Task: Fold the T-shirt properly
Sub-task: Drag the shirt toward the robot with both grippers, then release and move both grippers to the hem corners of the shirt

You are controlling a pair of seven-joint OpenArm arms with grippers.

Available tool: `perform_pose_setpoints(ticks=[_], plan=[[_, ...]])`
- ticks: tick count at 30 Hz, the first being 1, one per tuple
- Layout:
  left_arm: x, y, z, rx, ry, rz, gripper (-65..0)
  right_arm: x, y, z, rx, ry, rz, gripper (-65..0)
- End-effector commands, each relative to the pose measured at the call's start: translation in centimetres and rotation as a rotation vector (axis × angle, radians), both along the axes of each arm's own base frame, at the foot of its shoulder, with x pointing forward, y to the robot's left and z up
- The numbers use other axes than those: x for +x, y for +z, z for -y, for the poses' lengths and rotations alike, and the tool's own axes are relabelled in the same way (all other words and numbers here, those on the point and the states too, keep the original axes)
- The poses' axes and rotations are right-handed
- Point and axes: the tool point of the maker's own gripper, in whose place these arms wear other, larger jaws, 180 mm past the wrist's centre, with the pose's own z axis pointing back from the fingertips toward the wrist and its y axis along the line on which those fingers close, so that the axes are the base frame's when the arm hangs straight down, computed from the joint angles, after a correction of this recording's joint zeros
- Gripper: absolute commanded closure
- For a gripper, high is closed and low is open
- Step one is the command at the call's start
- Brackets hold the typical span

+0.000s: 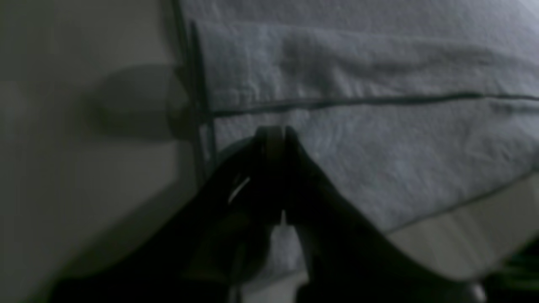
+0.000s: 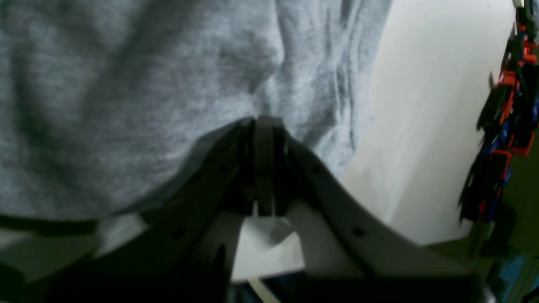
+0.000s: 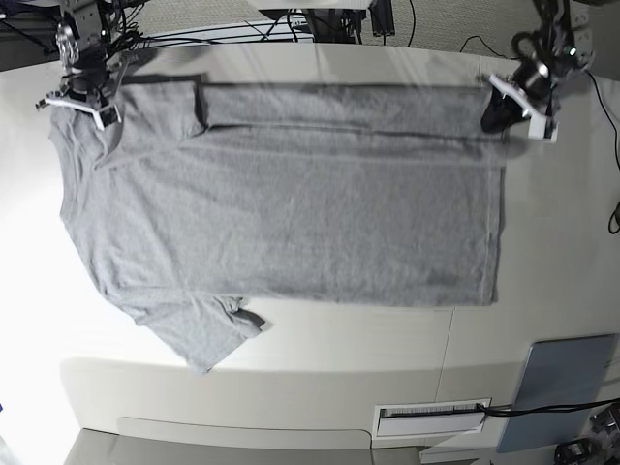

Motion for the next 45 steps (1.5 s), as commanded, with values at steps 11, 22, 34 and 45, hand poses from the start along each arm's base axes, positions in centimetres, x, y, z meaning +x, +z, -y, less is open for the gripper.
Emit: perform_pose_setpoints(ticks=[11, 22, 34, 45], plan=[[-7.2, -3.0, -1.9, 0.119, -0.089, -0.276, 0.0, -2.8, 1.3, 0.2, -0.026, 0.003, -0.052, 0.0], [-2.6, 1.6, -1.6, 0.224, -0.156, -0.152, 0.0, 0.5, 5.7, 1.3, -0.062, -0.008, 0.093, 0.0], [3.7, 8.9, -0.8, 0.306, -0.23, 0.089, -25.8, 6.6, 11.5, 3.0, -0.104, -0.028, 0.34, -8.2], [14.9, 12.5, -4.4, 0.26, 0.041, 0.263, -31.8, 14.9, 14.3, -0.2, 0.256, -0.063, 0.489, -27.1]])
